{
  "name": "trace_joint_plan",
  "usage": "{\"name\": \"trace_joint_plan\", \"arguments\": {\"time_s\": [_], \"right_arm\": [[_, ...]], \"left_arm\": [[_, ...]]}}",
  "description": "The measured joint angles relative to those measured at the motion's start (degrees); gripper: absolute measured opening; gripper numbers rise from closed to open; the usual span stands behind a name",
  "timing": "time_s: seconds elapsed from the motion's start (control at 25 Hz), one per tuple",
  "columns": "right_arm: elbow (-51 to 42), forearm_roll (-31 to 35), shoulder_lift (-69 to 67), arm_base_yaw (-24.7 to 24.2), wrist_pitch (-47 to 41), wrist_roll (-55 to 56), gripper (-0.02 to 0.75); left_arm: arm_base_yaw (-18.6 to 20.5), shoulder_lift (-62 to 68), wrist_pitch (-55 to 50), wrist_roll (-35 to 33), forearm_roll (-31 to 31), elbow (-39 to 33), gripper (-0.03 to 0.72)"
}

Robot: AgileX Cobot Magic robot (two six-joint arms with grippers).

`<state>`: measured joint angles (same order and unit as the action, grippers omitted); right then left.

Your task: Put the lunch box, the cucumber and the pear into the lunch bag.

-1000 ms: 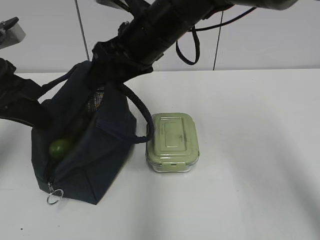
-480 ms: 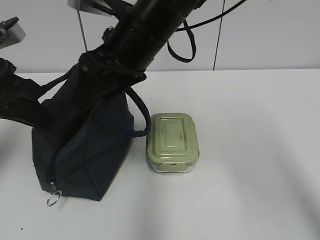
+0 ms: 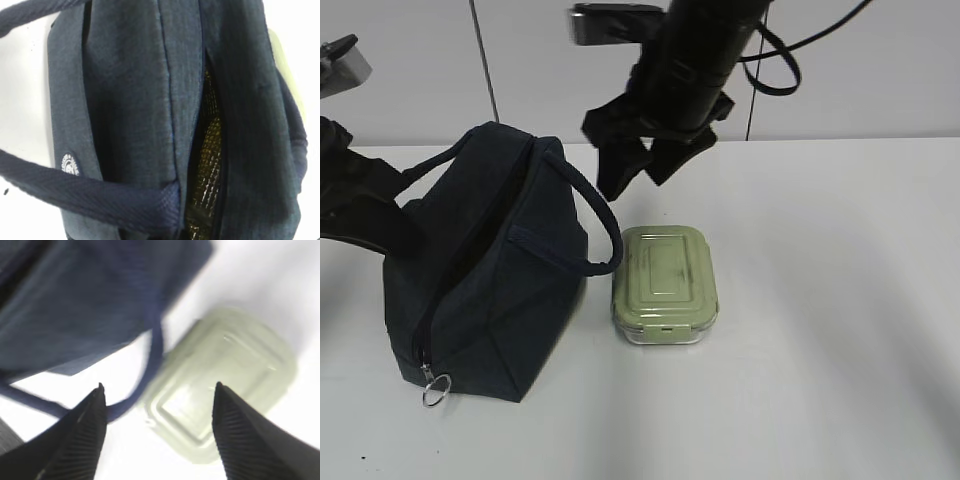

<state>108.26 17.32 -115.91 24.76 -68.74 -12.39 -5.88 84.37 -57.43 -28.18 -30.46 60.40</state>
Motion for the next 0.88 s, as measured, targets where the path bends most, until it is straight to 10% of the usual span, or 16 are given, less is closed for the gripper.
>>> {"name": "trace_joint_plan", "arguments": {"time_s": [0.44,0.88], "right_arm": [[-24.5,28.5,0.2,-20.4,5.7,-18.2,0.51],[-29.7,43.5,-5.6,-22.0,9.7,-34.9,0.525]], "left_arm": [[0.0,0.0,0.0,0.0,0.1,0.0,-0.015],[0.0,0.0,-0.1,0.0,0.1,0.0,-0.015]]}}
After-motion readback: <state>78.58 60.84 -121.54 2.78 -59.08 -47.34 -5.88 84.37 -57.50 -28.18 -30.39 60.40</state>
